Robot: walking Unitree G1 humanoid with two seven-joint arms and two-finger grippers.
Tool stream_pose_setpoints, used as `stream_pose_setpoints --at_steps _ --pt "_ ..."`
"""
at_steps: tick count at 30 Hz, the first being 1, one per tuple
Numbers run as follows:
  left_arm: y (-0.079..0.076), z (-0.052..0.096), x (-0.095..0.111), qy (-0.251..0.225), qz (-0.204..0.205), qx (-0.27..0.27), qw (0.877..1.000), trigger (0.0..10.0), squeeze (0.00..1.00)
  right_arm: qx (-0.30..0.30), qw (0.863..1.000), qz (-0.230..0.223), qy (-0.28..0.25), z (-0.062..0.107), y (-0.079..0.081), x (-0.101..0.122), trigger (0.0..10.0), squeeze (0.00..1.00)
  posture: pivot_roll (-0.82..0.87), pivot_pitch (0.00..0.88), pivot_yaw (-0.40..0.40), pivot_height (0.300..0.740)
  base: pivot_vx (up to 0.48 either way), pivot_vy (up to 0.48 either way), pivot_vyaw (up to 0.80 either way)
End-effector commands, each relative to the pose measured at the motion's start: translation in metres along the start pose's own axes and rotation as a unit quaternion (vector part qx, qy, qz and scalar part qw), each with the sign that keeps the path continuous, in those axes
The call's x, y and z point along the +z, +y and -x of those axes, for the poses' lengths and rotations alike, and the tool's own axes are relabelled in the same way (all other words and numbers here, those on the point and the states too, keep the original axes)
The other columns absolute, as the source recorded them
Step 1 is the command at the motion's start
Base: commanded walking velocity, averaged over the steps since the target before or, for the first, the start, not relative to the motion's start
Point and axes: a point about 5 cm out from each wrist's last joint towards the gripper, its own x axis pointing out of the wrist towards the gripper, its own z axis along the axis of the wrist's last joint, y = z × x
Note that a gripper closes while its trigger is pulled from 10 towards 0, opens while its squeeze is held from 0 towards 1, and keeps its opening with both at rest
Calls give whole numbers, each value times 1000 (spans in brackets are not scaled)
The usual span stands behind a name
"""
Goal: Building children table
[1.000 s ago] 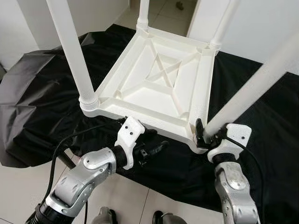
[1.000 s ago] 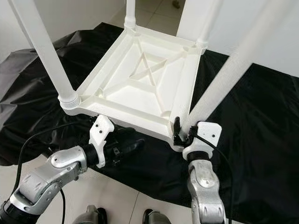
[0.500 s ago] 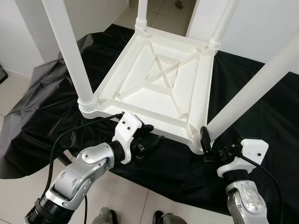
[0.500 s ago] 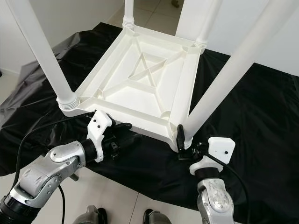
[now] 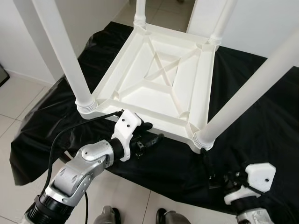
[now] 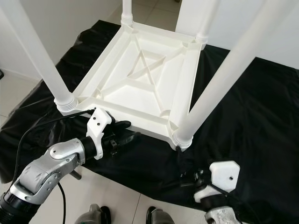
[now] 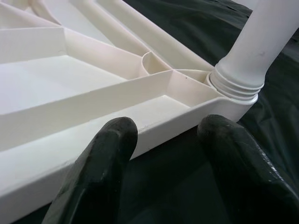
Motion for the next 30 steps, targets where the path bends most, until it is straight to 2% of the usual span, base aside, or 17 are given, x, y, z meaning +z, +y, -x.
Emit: stream_pose_setpoints --at_steps 1,2,6,9,11,13,15,18,22,26,30 --pt "-8 0 -3 5 2 -73 997 10000 0 20 1000 -9 -10 1 4 4 10000 0 -52 200 -9 740 0 0 0" --pt "-8 0 -3 5 2 -73 997 10000 0 20 1000 -9 -10 1 4 4 10000 0 -52 200 -9 740 0 0 0" --pt "-8 2 -3 6 3 -70 998 10000 0 89 995 -48 1 -6 11 1 10000 0 -35 199 -17 740 0 0 0" --pt "-7 2 -3 6 3 -68 998 10000 0 102 993 -54 2 -9 11 0 10000 0 -35 199 -17 740 0 0 0" --pt "-7 2 -3 5 1 -65 998 10000 0 148 987 -68 3 -15 14 -1 10000 0 -28 196 -22 740 0 0 0" --pt "-7 2 -3 5 1 -65 998 10000 0 148 987 -68 3 -15 14 -1 10000 0 -28 196 -22 740 0 0 0" --pt "-5 2 -1 2 -3 -61 998 10000 0 185 980 -75 -3 -23 14 0 10000 0 -13 191 -33 740 0 0 0" --pt "-5 2 -1 2 -3 -61 998 10000 0 185 980 -75 -3 -23 14 0 10000 0 -13 191 -33 740 0 0 0" --pt "-3 2 2 -2 -8 -55 998 10000 0 213 973 -91 -8 -34 13 2 10000 0 -5 188 -37 740 0 0 0" --pt "-4 1 3 -3 -8 -58 998 10000 0 199 974 -105 -22 -43 12 4 10000 0 0 189 -36 740 0 0 0" --pt "-5 -1 4 -3 -11 -64 998 10000 0 172 977 -123 -21 -45 13 0 10000 0 1 190 -33 740 0 0 0"
